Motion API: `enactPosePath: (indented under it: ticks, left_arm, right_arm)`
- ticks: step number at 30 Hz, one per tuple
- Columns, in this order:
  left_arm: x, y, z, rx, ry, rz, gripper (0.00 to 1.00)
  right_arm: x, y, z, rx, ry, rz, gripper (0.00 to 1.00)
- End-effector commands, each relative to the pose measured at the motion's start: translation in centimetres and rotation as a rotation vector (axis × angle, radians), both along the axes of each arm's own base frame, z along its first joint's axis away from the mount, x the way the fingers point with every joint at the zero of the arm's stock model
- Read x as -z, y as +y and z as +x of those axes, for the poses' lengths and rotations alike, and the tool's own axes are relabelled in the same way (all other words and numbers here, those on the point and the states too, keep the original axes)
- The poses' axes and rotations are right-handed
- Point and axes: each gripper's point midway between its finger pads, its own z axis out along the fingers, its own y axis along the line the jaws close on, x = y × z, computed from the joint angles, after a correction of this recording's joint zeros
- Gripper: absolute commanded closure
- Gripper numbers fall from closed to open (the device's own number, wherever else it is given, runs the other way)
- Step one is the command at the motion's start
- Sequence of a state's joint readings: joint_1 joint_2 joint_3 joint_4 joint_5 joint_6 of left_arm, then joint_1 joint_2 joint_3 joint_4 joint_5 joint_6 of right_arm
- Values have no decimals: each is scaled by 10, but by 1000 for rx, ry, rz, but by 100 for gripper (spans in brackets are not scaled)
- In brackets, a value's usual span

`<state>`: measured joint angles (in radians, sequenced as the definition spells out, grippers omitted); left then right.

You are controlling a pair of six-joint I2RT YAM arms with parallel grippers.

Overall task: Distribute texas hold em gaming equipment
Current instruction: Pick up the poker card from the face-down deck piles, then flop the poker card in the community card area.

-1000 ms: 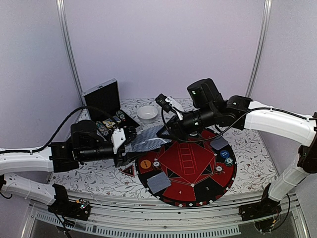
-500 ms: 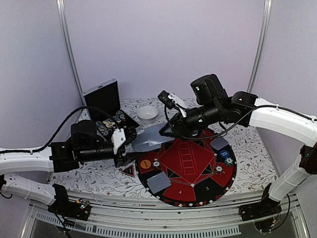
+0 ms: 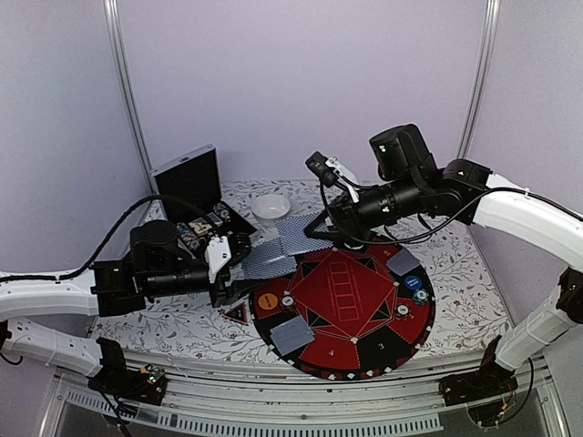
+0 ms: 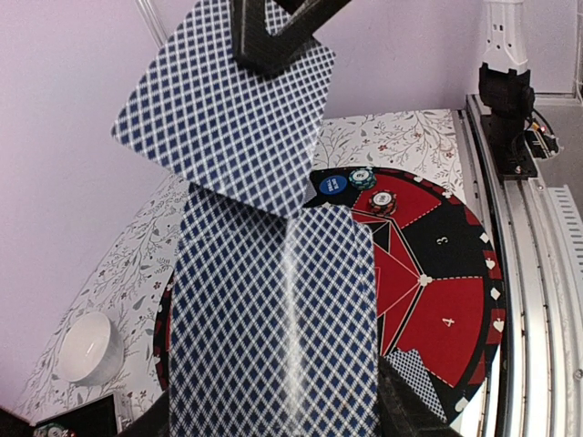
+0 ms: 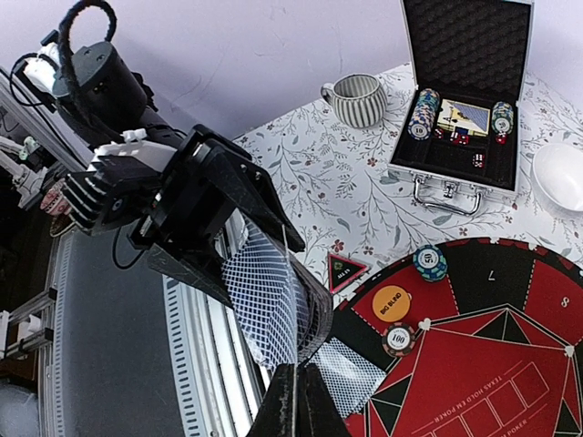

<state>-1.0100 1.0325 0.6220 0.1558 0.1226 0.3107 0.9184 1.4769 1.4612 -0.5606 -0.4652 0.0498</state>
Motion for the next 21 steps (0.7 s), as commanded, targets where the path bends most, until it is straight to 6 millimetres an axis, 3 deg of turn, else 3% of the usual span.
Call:
enactPosePath:
  ticks: [1, 3, 5, 8, 12, 16, 21]
  left_arm:
    - [-19, -7, -4, 23, -30, -47, 47]
    - [-19, -6, -4, 23, -30, -48, 47]
    - [-21, -6, -4, 25, -32, -52, 47]
    - [-24, -5, -5, 24, -37, -58, 47]
    - [-23, -6, -5, 26, -33, -58, 47]
    - [-22, -7, -6, 32, -25, -56, 47]
    - [-24, -6, -6, 32, -28, -60, 47]
  right_arm:
    - [-31, -8, -5, -13, -13, 72, 97]
    - [-33, -24, 13, 77, -6, 70, 97]
    - [-24, -54, 43, 255, 23, 32, 97]
    - [14, -103, 76, 521, 92, -119, 97]
    - [75, -143, 81, 704, 177, -390, 97]
    - [119, -172, 73, 809, 273, -601, 98]
    - [165, -186, 51, 851, 357, -798, 98]
